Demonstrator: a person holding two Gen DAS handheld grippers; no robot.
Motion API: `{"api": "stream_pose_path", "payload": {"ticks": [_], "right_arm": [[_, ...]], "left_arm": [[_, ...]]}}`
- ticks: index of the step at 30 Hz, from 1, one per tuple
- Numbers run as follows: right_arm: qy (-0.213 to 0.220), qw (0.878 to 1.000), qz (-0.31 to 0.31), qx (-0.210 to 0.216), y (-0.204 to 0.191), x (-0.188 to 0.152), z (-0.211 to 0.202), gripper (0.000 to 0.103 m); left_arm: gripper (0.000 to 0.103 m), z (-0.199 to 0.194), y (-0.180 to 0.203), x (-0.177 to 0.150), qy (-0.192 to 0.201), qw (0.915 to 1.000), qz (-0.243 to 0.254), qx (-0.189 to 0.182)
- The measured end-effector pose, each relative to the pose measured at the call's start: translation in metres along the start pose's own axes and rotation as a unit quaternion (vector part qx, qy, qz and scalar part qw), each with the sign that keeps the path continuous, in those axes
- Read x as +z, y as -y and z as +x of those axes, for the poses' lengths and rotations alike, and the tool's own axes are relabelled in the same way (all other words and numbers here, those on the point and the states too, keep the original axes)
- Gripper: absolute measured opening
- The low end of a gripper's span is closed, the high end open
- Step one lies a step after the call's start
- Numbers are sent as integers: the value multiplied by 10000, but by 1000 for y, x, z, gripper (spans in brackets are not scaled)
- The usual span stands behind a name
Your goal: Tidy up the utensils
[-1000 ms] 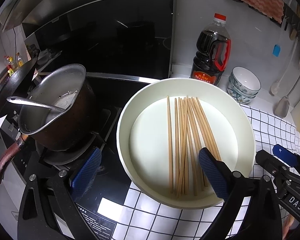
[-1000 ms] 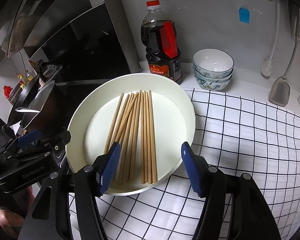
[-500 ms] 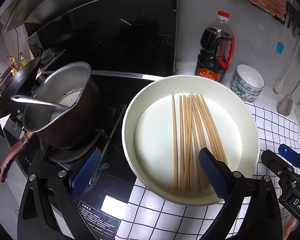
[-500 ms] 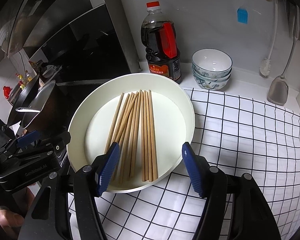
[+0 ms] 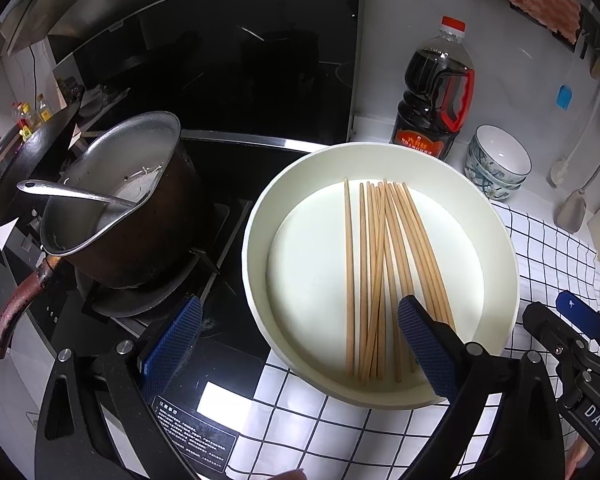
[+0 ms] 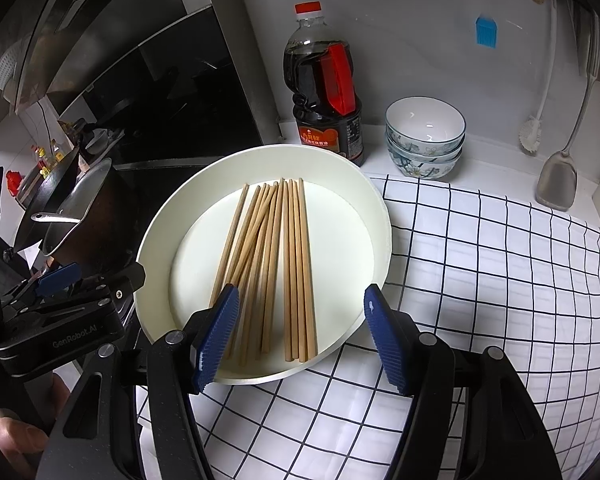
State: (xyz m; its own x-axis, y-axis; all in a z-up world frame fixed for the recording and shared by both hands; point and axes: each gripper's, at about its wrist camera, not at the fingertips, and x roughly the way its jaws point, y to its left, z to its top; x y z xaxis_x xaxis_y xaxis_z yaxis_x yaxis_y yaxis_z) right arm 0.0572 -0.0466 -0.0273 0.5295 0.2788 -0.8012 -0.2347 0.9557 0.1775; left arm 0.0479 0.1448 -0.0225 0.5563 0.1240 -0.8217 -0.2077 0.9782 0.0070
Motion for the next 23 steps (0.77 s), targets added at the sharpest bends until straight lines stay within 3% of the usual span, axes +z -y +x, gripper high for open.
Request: {"api": "stream_pose_path", "payload": {"ticks": [23], "right_arm": [[-26, 10000, 11, 7, 0, -2, 2, 62]], "left_arm": [[97, 3, 0, 0, -113, 9999, -96, -7]]}}
